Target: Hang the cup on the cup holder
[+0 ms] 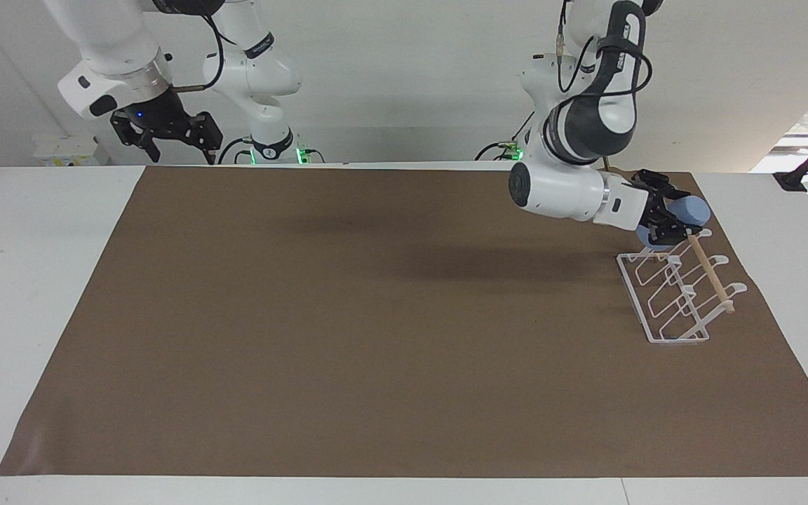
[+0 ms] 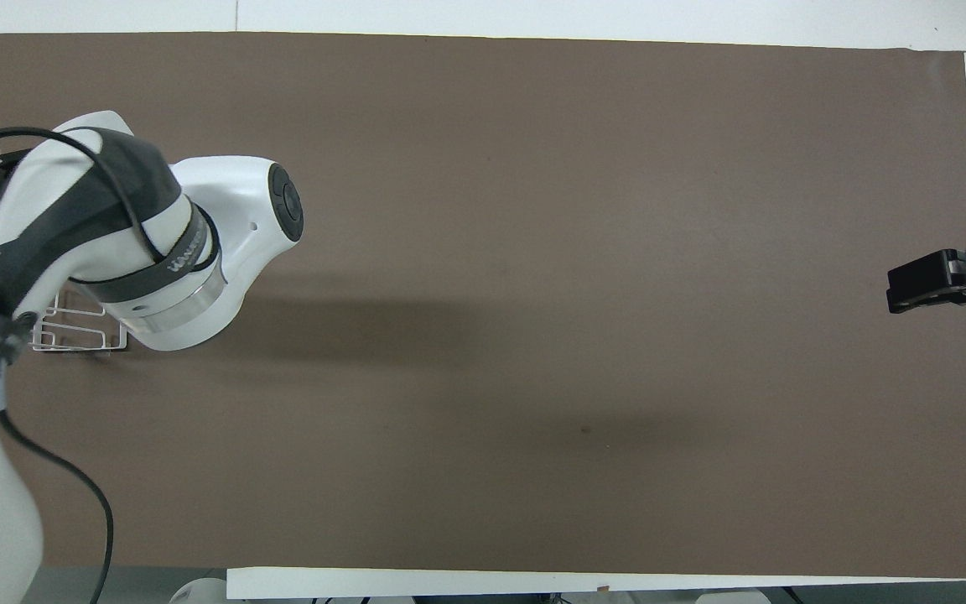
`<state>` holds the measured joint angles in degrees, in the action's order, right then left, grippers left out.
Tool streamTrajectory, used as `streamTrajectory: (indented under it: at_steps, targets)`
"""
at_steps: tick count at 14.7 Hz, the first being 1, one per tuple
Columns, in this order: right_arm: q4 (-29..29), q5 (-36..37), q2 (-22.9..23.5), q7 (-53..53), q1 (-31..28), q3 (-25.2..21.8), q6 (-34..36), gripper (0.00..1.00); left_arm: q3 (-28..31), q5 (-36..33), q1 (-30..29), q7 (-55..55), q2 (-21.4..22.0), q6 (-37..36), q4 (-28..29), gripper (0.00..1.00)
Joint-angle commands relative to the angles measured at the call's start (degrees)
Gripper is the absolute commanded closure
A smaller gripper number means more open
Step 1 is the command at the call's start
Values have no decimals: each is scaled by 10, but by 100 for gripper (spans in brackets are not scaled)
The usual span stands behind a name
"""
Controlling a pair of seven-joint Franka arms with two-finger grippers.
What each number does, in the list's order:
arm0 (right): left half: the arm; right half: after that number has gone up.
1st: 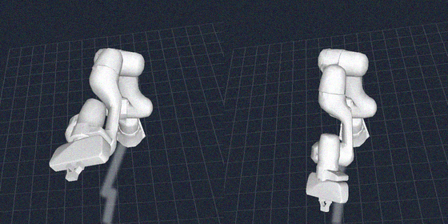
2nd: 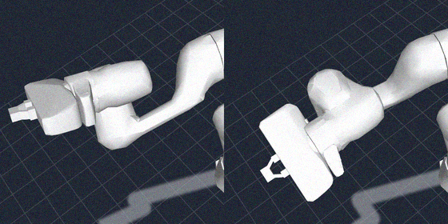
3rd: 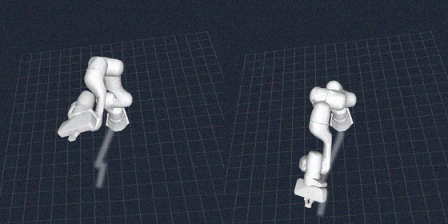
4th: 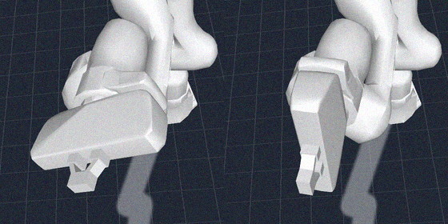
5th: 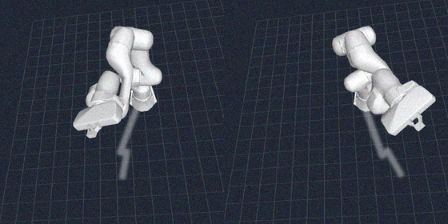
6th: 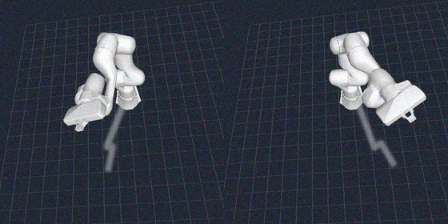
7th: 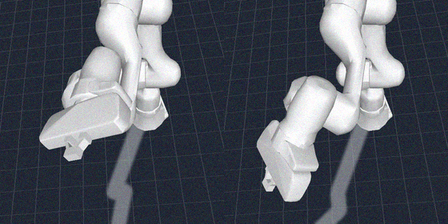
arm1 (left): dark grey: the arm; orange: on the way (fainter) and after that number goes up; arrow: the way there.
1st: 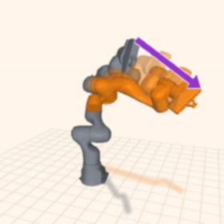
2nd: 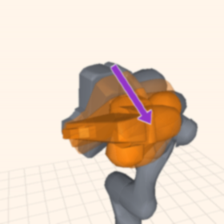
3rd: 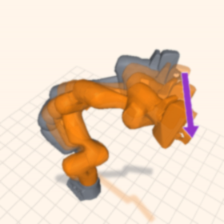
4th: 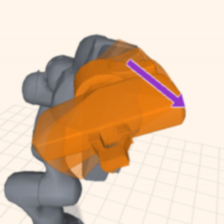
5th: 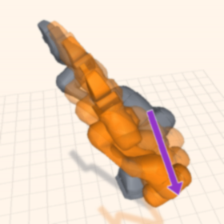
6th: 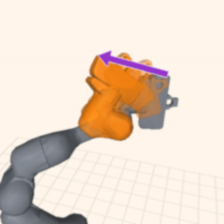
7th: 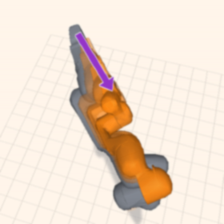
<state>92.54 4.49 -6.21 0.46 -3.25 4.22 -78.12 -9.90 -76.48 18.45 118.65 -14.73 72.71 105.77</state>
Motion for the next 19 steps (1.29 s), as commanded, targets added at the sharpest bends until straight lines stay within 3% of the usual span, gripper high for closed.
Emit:
streamTrajectory:
  at_steps: [1, 4, 15, 16, 17, 18, 19]
  targets:
    - [6, 10, 5, -25, -2, 6, -13, 0, 9, -76, 0, 38, -96, -48, -86, 100]
    - [-43, -4, 43, -30, 0, 9, 25, 0, 11, -82, -10, 50, -106, -40, -87, 100]
    - [-40, -4, 39, -49, -6, 6, 38, 0, 9, -56, -34, 115, -165, 16, -72, 100]
    - [-40, -5, 39, -49, -6, 6, 38, 0, 8, -55, -35, 114, -165, 29, -69, 96]
    - [-39, -5, 39, -49, -6, 6, 38, 0, 8, -53, -34, 113, -165, 55, -67, 56]
    - [-39, -5, 39, -49, -6, 5, 38, 0, 8, -50, -34, 114, -166, 86, -66, 6]
    - [-39, -5, 39, -49, -6, 5, 38, 0, 8, -41, -32, 115, -166, 108, -60, 0]
